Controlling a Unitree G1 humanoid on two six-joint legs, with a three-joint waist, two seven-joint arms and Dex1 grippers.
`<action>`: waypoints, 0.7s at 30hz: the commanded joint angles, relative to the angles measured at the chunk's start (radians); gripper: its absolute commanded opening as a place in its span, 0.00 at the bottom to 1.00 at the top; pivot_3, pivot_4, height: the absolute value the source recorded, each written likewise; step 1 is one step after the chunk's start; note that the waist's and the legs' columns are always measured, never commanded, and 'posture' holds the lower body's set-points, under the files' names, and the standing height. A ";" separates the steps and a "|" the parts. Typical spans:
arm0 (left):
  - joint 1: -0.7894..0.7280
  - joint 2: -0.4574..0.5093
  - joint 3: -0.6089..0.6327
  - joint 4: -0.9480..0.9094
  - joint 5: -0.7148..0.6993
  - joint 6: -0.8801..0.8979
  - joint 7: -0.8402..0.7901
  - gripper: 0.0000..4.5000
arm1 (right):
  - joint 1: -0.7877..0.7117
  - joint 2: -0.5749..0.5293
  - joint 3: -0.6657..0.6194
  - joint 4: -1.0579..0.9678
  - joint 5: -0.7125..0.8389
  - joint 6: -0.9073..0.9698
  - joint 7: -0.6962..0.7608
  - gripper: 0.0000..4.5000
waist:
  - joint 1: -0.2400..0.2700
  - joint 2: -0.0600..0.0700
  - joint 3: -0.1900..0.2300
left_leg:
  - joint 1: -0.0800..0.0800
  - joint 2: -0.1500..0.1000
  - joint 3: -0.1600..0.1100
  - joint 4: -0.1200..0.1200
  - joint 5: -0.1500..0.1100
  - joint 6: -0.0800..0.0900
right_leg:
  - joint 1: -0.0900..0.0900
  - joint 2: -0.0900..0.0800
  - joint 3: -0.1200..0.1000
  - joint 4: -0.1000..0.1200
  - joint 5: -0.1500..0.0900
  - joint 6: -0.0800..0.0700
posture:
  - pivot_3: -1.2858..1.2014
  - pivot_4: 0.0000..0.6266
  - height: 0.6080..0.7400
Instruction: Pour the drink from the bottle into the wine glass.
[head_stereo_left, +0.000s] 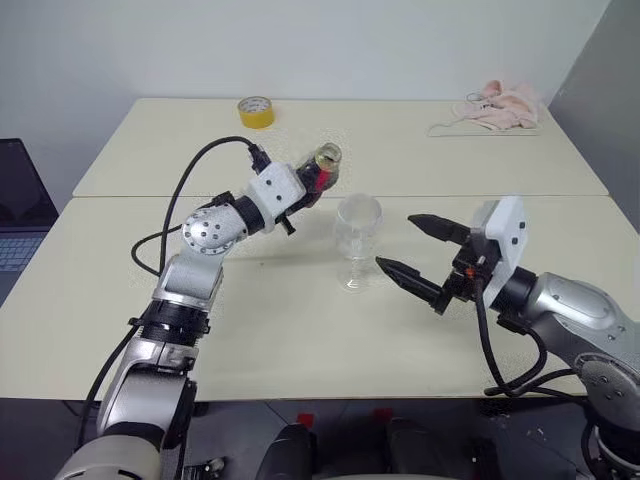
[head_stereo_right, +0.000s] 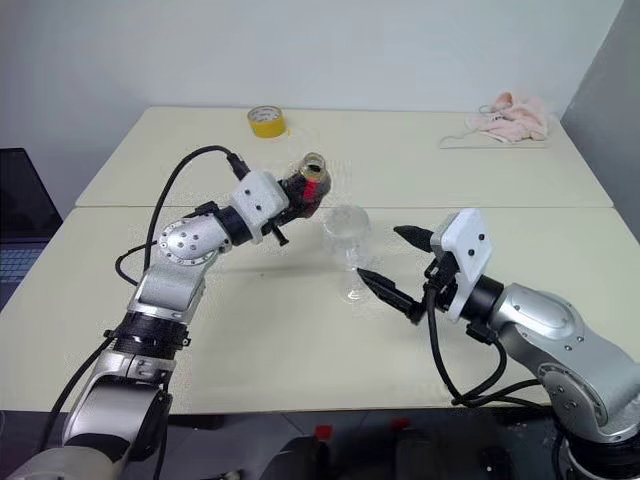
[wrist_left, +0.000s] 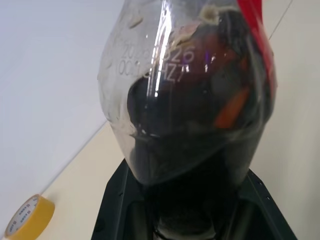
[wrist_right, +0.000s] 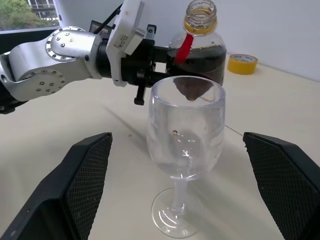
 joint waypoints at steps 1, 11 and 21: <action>-0.058 -0.001 0.006 0.017 0.023 -0.098 0.023 0.22 | -0.037 0.006 0.001 -0.012 -0.001 0.008 -0.023 1.00 | 0.000 0.000 0.000 | 0.000 0.000 0.000 0.000 0.000 0.000 | 0.000 0.000 0.000 0.000 0.000 0.000 | 0.52 0.24 1.00; -0.114 0.017 -0.015 0.122 0.117 -0.289 0.058 0.22 | -0.088 0.007 0.034 0.014 -0.031 0.034 -0.038 1.00 | -0.001 0.000 0.000 | -0.001 0.000 0.000 0.000 0.000 0.000 | -0.001 0.000 0.000 0.000 0.000 0.000 | 0.52 0.24 1.00; -0.161 0.041 -0.028 0.216 0.183 -0.441 0.084 0.22 | -0.130 0.012 0.075 0.026 -0.083 0.035 -0.035 1.00 | -0.001 0.000 0.000 | -0.001 -0.001 0.001 0.000 0.000 0.000 | -0.002 0.000 0.001 0.001 0.000 0.000 | 0.52 0.24 1.00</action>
